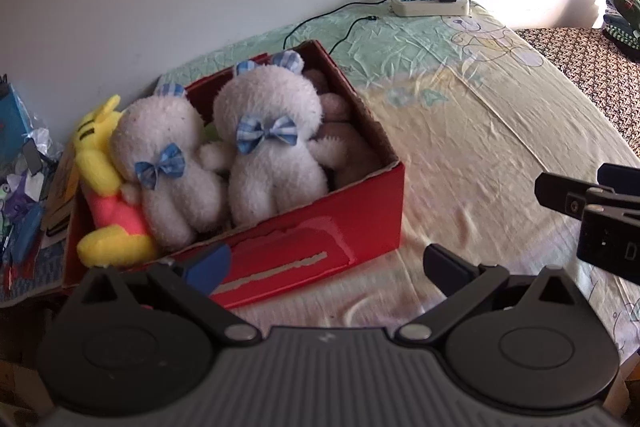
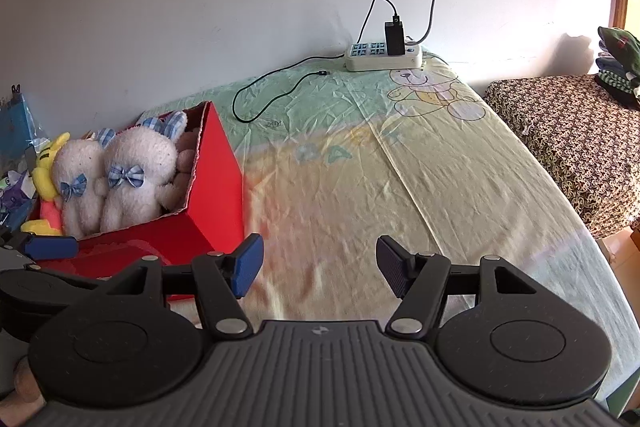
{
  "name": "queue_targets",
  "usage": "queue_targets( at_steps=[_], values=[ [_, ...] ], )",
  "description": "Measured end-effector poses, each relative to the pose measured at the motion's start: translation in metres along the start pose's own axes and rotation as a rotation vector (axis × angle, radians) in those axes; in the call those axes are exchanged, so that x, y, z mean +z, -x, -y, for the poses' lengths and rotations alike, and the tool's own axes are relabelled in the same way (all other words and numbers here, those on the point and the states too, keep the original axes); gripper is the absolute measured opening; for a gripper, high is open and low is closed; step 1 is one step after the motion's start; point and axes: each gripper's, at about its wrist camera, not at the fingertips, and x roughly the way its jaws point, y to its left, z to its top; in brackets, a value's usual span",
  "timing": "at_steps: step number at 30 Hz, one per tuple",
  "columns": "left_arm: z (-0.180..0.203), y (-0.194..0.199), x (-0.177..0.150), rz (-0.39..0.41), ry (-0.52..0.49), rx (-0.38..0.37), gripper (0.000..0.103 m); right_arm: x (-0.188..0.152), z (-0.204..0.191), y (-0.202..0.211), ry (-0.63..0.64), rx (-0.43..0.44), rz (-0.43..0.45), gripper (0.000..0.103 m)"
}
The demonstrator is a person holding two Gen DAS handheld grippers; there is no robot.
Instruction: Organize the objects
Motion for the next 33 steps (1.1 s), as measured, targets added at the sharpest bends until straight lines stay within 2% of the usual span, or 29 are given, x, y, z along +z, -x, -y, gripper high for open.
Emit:
queue_targets(
  at_steps=[9,19,25,29,33],
  values=[
    [-0.034,0.003,-0.005,-0.003,0.078,0.069,0.103,0.008,-0.031,-0.003,0.056,0.062,-0.018,0.068],
    [-0.087,0.012,-0.012,0.004,0.191,0.152,0.103,0.025,-0.082,-0.002,0.134,0.179,-0.005,0.068],
    [-0.109,0.014,-0.014,0.004,0.239,0.186,0.103,0.032,-0.105,-0.003,0.17,0.197,0.003,0.069],
    [-0.12,0.013,-0.013,0.007,0.253,0.204,0.103,0.038,-0.118,-0.007,0.195,0.187,0.014,0.074],
    [-0.129,0.009,-0.01,0.007,0.26,0.216,0.103,0.042,-0.127,-0.009,0.2,0.177,0.024,0.075]
  ],
)
